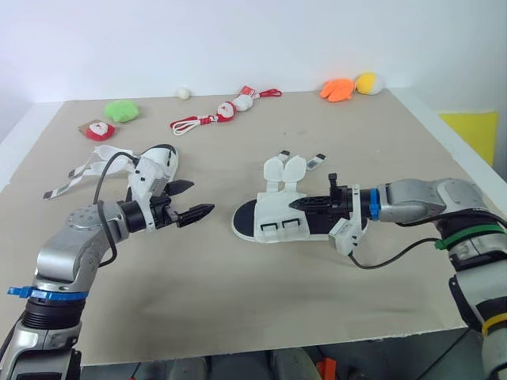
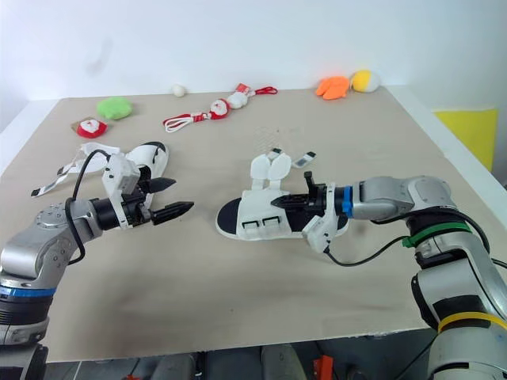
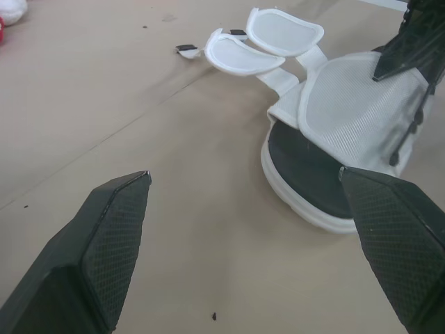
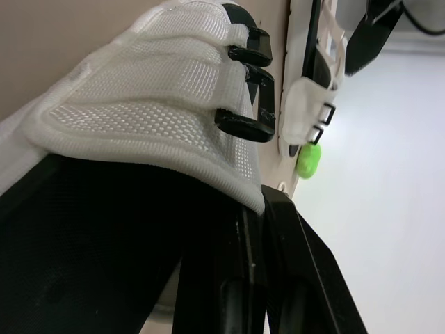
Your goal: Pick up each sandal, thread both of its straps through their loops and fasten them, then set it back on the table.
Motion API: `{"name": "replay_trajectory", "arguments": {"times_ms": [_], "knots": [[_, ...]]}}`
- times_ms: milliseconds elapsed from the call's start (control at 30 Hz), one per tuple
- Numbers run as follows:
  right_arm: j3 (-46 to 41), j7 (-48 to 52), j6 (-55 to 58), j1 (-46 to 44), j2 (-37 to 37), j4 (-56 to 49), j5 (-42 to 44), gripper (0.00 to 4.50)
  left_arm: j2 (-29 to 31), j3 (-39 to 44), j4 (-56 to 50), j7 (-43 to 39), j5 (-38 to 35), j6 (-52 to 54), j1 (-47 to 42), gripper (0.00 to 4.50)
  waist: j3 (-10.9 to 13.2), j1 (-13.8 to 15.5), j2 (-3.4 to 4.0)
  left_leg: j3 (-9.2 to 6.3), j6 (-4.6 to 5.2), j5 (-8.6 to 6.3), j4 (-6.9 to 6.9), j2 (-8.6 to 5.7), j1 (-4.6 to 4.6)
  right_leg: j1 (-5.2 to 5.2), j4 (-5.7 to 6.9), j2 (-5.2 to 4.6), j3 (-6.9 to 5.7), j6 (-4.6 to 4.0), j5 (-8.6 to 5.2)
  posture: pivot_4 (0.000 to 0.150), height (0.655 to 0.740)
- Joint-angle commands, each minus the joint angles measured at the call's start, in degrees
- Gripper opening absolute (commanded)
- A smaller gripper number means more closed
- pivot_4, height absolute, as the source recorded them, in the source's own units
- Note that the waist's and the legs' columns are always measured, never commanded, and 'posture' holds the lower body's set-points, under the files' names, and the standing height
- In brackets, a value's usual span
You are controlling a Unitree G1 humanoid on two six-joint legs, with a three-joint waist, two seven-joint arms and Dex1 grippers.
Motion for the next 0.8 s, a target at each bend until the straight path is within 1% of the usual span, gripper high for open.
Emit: {"name": "replay_trajectory", "arguments": {"times_ms": [33, 133, 367, 700, 733, 767, 800], "knots": [[-0.74, -1.7, -1.41, -0.57, -0.4, -0.66, 2.18, 0.05, 0.61, 1.09, -2.6, -0.16, -0.99, 0.12, -0.25, 4.5, 0.0, 0.0, 0.0, 0.0, 0.0, 0.0, 0.0, 0.0, 0.0, 0.0, 0.0, 0.0, 0.0, 0.0, 0.0, 0.15, 0.74], [-0.89, -0.45, -2.73, -0.13, -0.47, -0.12, 5.61, 0.05, 0.43, 0.86, -2.44, -0.16, -0.94, 0.25, -0.71, 4.5, 0.0, 0.0, 0.0, -0.01, 0.0, 0.0, -0.01, 0.0, 0.0, 0.0, 0.0, 0.01, 0.0, 0.0, 0.0, 0.15, 0.74], [-0.77, 1.44, -1.69, 1.36, -0.63, 0.07, 6.58, 0.05, 0.03, 0.13, -1.78, -0.52, -0.85, -0.19, -1.29, 4.5, 0.0, 0.0, 0.0, -0.01, 0.01, 0.0, 0.0, 0.0, 0.0, 0.01, 0.0, 0.01, 0.0, -0.01, 0.01, 0.15, 0.74], [-0.35, 6.21, -0.15, 3.02, -0.42, 0.39, 10.29, 0.05, -0.05, -1.94, -1.83, -2.03, -0.33, -0.31, -1.38, 4.5, 0.0, 0.0, -0.01, -0.01, 0.02, 0.01, 0.01, 0.0, 0.02, 0.04, 0.01, 0.01, 0.0, -0.01, 0.02, 0.15, 0.74], [-0.41, 6.63, -0.2, 3.07, -0.51, 0.38, 10.89, 0.78, -0.08, -2.04, -1.84, -2.04, -0.39, -0.3, -1.51, 4.5, 0.0, 0.0, -0.01, -0.01, 0.02, 0.01, 0.01, 0.0, 0.03, 0.05, 0.01, 0.01, 0.0, -0.01, 0.02, 0.15, 0.74], [-0.37, 7.26, -0.32, 3.04, -0.58, 0.62, 11.84, 1.01, -0.1, -2.07, -1.82, -2.08, -0.52, -0.28, -1.64, 4.5, 0.0, -0.01, -0.01, -0.01, 0.02, 0.01, 0.01, 0.0, 0.03, 0.04, 0.01, 0.01, 0.0, -0.01, 0.02, 0.15, 0.74], [-0.41, 7.76, -0.47, 2.97, -0.77, 0.78, 12.56, 1.35, -0.07, -2.13, -1.77, -2.12, -0.54, -0.27, -1.76, 4.5, 0.0, -0.01, -0.01, -0.01, 0.02, 0.02, 0.01, 0.0, 0.03, 0.04, 0.01, 0.01, 0.0, -0.01, 0.02, 0.15, 0.74]]}}
